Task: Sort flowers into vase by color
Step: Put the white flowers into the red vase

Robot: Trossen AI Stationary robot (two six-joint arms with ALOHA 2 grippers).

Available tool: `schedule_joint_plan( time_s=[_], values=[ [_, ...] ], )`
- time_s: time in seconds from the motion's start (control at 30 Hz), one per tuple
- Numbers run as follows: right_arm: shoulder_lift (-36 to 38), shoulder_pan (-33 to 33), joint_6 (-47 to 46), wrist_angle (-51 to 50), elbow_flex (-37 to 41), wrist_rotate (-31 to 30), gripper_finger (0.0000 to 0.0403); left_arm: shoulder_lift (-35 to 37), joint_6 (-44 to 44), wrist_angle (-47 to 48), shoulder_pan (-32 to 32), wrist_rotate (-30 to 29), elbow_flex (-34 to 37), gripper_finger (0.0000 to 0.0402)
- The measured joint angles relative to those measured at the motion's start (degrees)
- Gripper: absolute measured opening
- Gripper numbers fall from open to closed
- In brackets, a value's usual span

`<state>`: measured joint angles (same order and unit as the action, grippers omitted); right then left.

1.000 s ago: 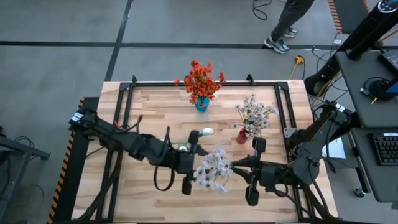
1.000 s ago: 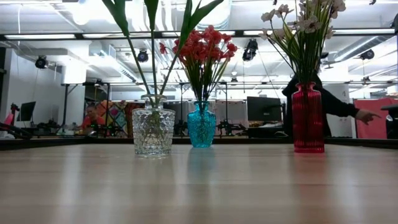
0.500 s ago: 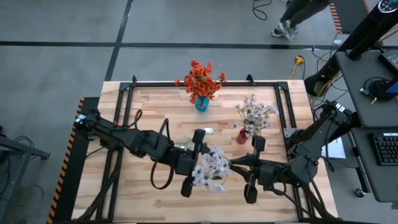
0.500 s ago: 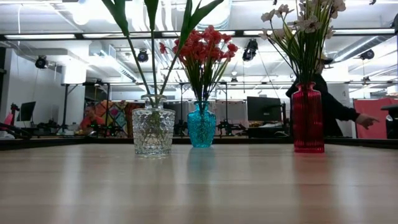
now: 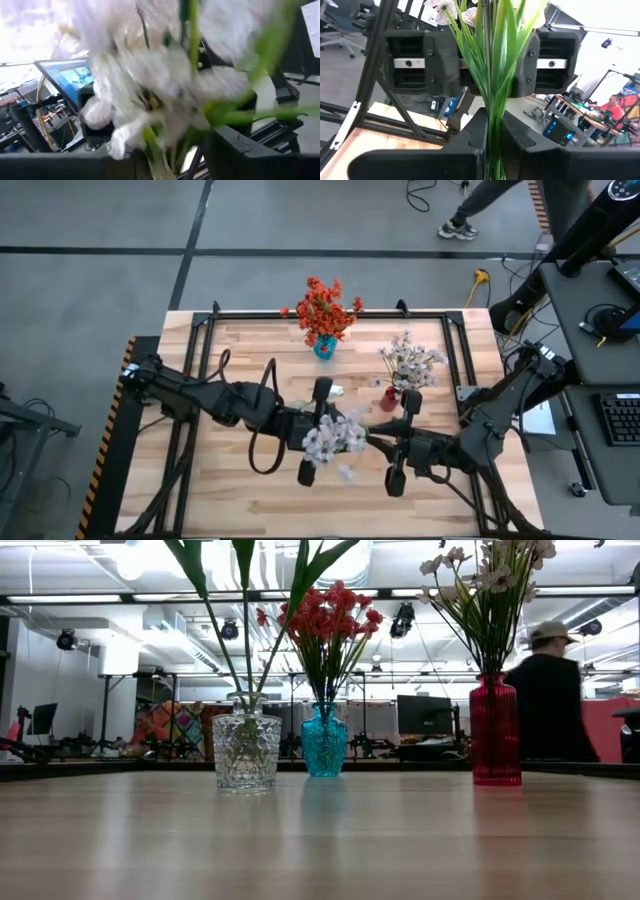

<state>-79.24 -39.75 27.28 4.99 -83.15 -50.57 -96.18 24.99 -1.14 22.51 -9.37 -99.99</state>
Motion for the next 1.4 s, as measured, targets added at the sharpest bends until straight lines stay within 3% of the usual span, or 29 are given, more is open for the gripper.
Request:
schedule_joint_plan(
  time_s=[0.2,0.43,0.63,0.87,1.0,1.17,1.4],
  values=[
    [0.0,0.4,0.0,-0.2,0.0,0.0,0.0022,0.0,0.0,0.1,-0.5,0.2,-0.5,0.0099],
    [0.1,0.4,-2.5,-0.1,0.0,0.0,0.0053,0.0,0.0,0.2,-0.6,0.2,-0.5,0.001],
    [0.8,0.3,-5.2,-0.4,0.0,-2.0,0.012,0.0,0.0,0.5,-0.7,-0.2,-0.5,0.0005],
    [2.4,-1.8,-4.8,-0.8,0.0,-13.0,0.0174,0.0,-1.6,1.7,-3.3,-0.6,-0.5,0.0002],
    [3.8,-3.4,-4.7,-0.6,0.0,-17.5,0.0189,-0.1,-2.9,3.9,-5.6,0.5,0.0,0.0001],
    [5.4,-4.9,-4.7,-1.6,0.0,-24.6,0.0196,-0.2,-5.3,6.2,-8.3,6.4,0.4,0.0001],
    [6.0,-5.8,-4.1,-1.9,0.0,-26.6,0.0197,-0.2,-3.4,2.6,-9.7,7.6,6.3,0.0]
  ],
)
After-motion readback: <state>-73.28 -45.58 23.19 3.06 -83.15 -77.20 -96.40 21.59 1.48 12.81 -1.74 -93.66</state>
